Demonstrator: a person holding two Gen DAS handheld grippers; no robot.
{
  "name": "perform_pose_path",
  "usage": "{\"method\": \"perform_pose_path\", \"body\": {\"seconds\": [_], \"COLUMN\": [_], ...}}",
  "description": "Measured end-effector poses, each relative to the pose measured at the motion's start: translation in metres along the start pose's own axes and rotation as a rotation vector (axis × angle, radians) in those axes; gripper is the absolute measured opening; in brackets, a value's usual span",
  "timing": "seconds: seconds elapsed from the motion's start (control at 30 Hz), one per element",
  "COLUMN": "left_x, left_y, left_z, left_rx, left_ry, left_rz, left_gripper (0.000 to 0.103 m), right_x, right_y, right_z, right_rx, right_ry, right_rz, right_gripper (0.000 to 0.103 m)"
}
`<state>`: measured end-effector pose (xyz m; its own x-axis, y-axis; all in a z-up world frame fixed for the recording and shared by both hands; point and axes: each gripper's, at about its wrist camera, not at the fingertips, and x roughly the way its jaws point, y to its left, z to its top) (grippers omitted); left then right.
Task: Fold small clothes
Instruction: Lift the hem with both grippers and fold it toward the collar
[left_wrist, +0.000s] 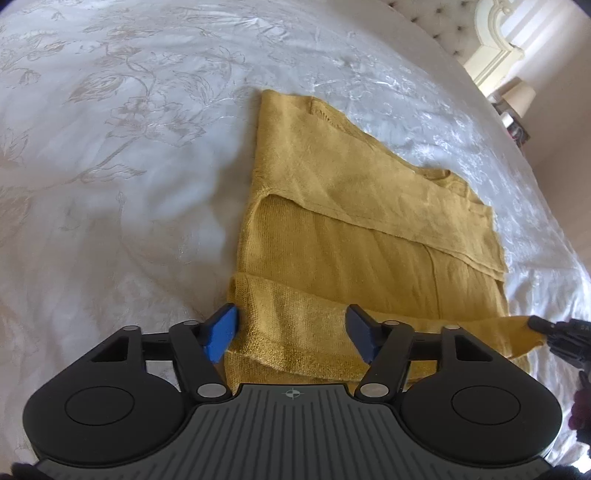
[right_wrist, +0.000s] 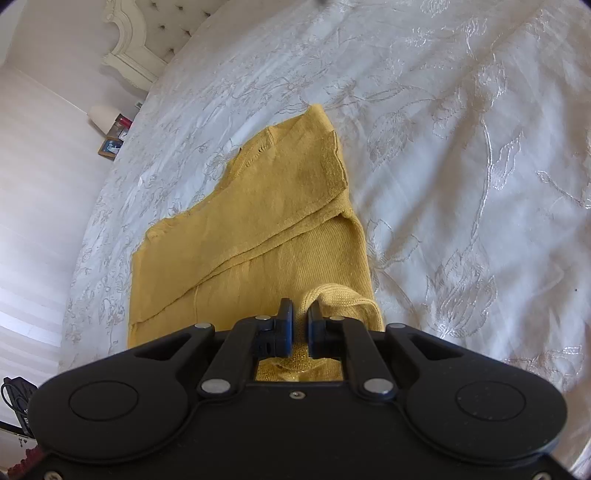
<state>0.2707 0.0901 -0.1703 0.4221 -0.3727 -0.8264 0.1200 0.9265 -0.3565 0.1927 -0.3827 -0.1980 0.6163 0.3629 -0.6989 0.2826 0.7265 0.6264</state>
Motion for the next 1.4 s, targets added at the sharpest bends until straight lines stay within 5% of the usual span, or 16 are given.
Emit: {"method": "perform_pose_path", "body": {"seconds": [0.17, 0.23, 0.3, 0.33, 0.5, 0.67, 1.0, 1.4], "left_x": [0.008, 0.011, 0.012, 0.013, 0.007, -0.017, -0.034, 0.057], "left_y": [0.007, 0.012, 0.012, 0.012, 0.004, 0.005, -0.004, 0.004], "left_z": [-0.002, -0.001, 0.001, 0.003, 0.004, 0.009, 0.084, 0.149], "left_rx": [-0.043, -0.073, -0.086, -0.085, -0.07, -0.163, -0.21, -0.21], "left_ry": [0.04, 0.045, 0.043, 0.044, 0.001, -0.097, -0.291, -0.211], "left_rz": [0.022, 0.02, 0.032, 0.026, 0.001, -0.056, -0.103, -0.026], "left_gripper": [0.058, 0.05, 0.015, 0.006, 0.006, 0.006, 0.006, 0.01], "right_x": [0.003, 0.004, 0.005, 0.006, 0.004, -0.012, -0.006, 0.092], "right_y": [0.002, 0.003, 0.003, 0.004, 0.004, 0.004, 0.02, 0.022], "right_z": [0.0, 0.0, -0.001, -0.001, -0.002, 0.0, 0.067, 0.13], "right_rx": [-0.001, 0.001, 0.001, 0.001, 0.008, 0.02, 0.02, -0.007], "right_ry": [0.002, 0.003, 0.004, 0.005, -0.002, -0.054, -0.16, -0.045], "right_rz": [0.003, 0.005, 0.006, 0.006, 0.005, 0.017, 0.102, -0.031], "right_gripper": [0.017, 0.017, 0.017, 0.017, 0.017, 0.016, 0.016, 0.022]}}
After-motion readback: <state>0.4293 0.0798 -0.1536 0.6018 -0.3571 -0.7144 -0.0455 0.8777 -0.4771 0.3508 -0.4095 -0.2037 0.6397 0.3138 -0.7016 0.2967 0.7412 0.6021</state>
